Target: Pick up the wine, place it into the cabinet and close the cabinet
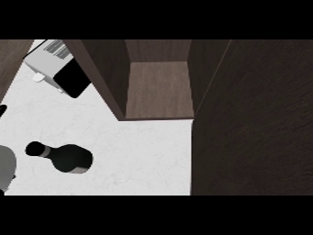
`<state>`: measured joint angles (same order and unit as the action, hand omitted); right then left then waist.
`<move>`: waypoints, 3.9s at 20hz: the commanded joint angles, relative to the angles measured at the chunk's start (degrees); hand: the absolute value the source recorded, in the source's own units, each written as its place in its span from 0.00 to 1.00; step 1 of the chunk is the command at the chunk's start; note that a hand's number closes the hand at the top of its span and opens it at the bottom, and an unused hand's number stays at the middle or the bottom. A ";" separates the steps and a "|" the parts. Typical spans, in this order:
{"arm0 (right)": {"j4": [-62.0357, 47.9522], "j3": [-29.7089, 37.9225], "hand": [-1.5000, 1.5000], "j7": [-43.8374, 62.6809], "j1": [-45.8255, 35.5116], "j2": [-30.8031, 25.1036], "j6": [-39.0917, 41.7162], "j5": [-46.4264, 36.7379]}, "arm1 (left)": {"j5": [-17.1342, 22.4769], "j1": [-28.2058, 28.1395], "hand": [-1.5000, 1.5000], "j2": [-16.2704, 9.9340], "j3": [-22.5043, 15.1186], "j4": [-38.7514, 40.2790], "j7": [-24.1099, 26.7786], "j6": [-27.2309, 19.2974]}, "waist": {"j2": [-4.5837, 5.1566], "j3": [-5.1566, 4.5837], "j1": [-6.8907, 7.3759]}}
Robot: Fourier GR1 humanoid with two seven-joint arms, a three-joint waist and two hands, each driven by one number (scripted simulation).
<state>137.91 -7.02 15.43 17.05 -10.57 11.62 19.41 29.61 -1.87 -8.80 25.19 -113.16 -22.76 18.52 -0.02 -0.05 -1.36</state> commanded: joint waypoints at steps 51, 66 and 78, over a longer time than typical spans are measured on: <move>8.44 2.81 0.00 0.36 6.64 0.38 5.49 7.02 | -19.03 18.99 1.00 -3.10 -3.99 82.89 53.62 25.41 | 0.01 -0.05 0.00; 7.58 1.18 0.00 -0.21 6.63 1.20 3.59 3.40 | -27.31 8.52 1.00 3.98 -8.88 70.92 69.27 2.49 | -0.22 0.00 0.94; 8.45 2.39 0.00 1.64 5.37 -0.30 3.68 4.83 | -35.86 6.31 1.00 8.68 -16.69 54.49 58.77 -17.61 | -0.21 0.08 1.09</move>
<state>136.46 -4.67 12.27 20.14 -10.36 16.71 21.29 -4.35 5.54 -1.91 10.77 -54.23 41.19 5.70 -0.32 0.16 -0.27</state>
